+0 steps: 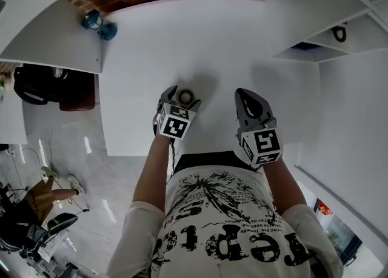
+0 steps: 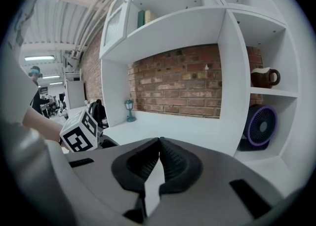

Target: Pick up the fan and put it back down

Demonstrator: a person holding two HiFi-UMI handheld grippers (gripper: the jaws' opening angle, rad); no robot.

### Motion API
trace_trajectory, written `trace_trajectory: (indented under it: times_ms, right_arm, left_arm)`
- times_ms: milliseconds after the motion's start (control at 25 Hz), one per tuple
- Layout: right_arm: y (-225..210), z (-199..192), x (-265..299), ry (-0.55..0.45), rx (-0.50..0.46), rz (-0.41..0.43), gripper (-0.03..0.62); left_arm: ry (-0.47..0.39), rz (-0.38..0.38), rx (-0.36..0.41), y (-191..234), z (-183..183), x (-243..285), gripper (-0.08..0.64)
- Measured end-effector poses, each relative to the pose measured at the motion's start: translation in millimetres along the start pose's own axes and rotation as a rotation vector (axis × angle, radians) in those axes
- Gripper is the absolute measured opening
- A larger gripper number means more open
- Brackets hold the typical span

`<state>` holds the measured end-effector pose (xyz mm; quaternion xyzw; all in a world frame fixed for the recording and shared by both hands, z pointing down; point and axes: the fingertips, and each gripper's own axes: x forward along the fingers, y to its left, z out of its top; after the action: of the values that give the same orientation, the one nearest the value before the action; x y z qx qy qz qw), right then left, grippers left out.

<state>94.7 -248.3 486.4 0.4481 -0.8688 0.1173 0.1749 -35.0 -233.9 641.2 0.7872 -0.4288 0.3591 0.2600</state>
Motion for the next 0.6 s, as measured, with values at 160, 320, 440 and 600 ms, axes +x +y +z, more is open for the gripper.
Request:
trace_trajectory:
  times_ms: [160,320,440,600]
  right_arm:
    - [0.3,12.0,-6.2,-0.018,-0.02,0.002,0.015]
    - [2.1,26.7,-18.1,-0.038,-0.036,0.0,0.015]
    - [2.3,43.8,-19.1,-0.073,-0.054,0.002,0.015]
    - [11.6,70.5,-32.1,-0.132,-0.103,0.024,0.015]
  left_arm:
    - [-0.144,0.005,0.024,-6.2,34.6,-32.8,0.374]
    - [-0.324,0.001,0.049,-16.5,78.7,-86.7,0.374]
    - [-0.405,0.036,0.05,-9.1,104.5,-114.4,0.365]
    - [-0.495,0.115,0.044,-6.0,129.9,-154.1,0.167]
